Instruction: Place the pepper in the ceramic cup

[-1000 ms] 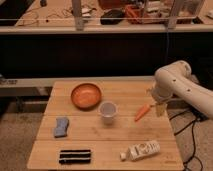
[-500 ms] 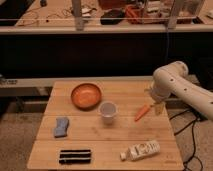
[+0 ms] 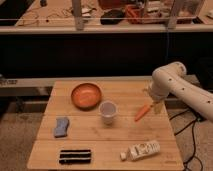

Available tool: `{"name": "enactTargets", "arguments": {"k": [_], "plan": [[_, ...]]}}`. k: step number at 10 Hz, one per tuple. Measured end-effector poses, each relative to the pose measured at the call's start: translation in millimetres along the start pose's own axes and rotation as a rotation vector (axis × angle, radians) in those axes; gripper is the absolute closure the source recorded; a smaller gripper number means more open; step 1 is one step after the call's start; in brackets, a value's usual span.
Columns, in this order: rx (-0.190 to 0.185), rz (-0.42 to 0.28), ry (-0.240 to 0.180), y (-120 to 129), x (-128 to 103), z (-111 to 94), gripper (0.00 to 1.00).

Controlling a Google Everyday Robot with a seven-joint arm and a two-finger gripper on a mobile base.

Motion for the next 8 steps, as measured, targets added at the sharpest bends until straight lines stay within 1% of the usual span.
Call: {"name": "enactTargets", "arguments": {"k": [8], "plan": [[-0.01,-0.075,-0.025,-11,0,24,0.2]]}}
